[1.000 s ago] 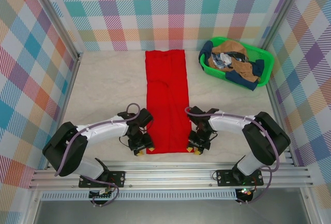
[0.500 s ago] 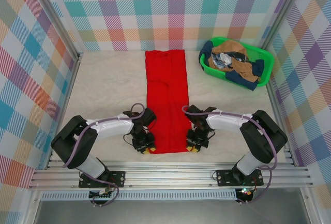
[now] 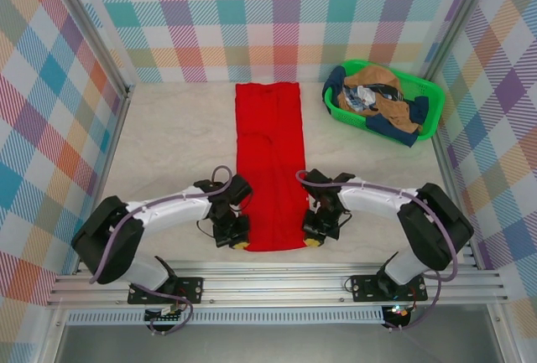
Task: Fold and stack the t-shirts
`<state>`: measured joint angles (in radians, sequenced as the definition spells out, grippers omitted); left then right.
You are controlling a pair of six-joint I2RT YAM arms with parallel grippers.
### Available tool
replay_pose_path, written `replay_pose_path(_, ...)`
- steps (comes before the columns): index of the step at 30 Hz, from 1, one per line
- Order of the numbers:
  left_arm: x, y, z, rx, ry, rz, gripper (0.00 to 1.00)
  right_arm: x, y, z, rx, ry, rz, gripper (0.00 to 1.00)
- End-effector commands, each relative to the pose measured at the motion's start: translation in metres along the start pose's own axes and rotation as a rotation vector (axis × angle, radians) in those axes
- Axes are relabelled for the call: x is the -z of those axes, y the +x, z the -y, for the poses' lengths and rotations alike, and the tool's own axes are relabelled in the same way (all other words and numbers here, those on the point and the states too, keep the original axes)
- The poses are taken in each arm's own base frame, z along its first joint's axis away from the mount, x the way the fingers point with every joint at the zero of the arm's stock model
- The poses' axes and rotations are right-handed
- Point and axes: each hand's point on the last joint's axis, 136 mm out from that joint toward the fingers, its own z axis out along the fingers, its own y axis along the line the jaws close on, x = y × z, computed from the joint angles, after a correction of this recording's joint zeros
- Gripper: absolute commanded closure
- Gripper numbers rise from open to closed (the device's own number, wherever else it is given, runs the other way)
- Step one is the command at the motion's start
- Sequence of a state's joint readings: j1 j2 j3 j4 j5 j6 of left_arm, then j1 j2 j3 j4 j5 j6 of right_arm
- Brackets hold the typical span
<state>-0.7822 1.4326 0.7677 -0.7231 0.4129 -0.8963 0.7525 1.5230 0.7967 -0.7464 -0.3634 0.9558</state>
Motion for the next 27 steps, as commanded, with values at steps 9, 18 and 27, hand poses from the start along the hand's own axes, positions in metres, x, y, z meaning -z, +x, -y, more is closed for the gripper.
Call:
replay_pose_path(9, 0.057, 0.014, 0.02, -0.02, 0.121, 0.138, 1.0, 0.047, 0.029, -0.024, 0.049, -0.127, 0.001, 1.0)
replay_pose_path(18, 0.092, -0.069, 0.04, 0.128, 0.176, 0.331, 1.0, 0.098, -0.043, -0.064, 0.046, -0.165, 0.155, 1.0)
replay_pose_path(27, 0.134, -0.152, 0.058, 0.183, 0.203, 0.458, 1.0, 0.143, -0.118, -0.098, 0.049, -0.214, 0.271, 1.0)
